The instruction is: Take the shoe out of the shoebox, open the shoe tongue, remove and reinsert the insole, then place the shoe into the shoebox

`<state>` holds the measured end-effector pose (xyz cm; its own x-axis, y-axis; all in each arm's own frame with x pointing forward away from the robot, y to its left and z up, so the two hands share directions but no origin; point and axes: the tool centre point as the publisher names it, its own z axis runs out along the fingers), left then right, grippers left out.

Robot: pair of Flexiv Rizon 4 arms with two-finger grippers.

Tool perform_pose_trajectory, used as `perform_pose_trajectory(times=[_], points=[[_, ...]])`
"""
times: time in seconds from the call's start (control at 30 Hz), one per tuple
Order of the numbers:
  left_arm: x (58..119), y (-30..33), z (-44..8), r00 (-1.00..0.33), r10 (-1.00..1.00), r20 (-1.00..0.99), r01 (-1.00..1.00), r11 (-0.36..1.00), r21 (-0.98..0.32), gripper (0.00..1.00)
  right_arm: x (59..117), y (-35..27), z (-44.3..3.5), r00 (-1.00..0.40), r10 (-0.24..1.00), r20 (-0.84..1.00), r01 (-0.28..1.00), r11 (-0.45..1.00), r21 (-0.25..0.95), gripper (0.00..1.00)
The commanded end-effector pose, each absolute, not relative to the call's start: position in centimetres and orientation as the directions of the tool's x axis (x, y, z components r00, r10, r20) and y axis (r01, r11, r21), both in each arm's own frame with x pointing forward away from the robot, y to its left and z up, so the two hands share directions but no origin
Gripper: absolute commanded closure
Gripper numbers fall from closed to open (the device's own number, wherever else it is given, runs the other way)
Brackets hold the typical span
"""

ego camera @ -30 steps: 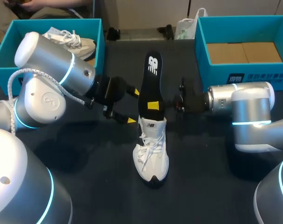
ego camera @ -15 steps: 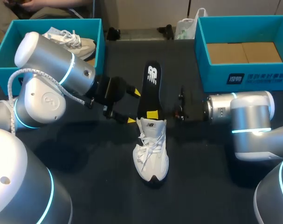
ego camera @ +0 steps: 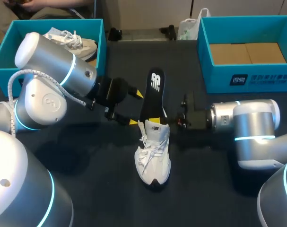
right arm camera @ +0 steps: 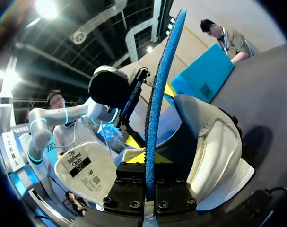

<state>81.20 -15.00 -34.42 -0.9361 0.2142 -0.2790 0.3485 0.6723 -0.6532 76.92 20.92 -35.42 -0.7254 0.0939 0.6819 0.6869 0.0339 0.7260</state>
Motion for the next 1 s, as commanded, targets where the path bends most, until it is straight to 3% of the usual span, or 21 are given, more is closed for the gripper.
perform_pose_trajectory(times=[0.03,0.6,0.83,0.87,0.93,1.0], points=[[81.2,-15.1,-34.4,-0.936,0.215,-0.278,0.348,0.676,-0.650,0.00,76.6,21.1,-34.9,-0.732,0.109,0.672,0.679,0.043,0.733,0.75],[81.2,-15.1,-34.4,-0.936,0.215,-0.278,0.348,0.676,-0.650,0.00,78.9,20.8,-32.5,-0.776,0.126,0.618,0.631,0.116,0.767,0.73],[81.2,-15.1,-34.4,-0.936,0.215,-0.278,0.348,0.676,-0.650,0.00,80.0,20.4,-32.3,-0.774,0.117,0.622,0.633,0.151,0.759,0.76],[81.2,-15.1,-34.4,-0.936,0.215,-0.278,0.348,0.676,-0.650,0.00,80.1,20.4,-32.3,-0.774,0.116,0.623,0.633,0.152,0.759,0.80],[81.2,-15.1,-34.4,-0.936,0.215,-0.278,0.348,0.676,-0.650,0.00,80.2,20.3,-32.5,-0.770,0.117,0.628,0.638,0.161,0.753,1.00],[81.2,-15.1,-34.4,-0.936,0.215,-0.278,0.348,0.676,-0.650,0.00,80.1,20.2,-32.7,-0.764,0.120,0.634,0.645,0.166,0.746,1.00]])
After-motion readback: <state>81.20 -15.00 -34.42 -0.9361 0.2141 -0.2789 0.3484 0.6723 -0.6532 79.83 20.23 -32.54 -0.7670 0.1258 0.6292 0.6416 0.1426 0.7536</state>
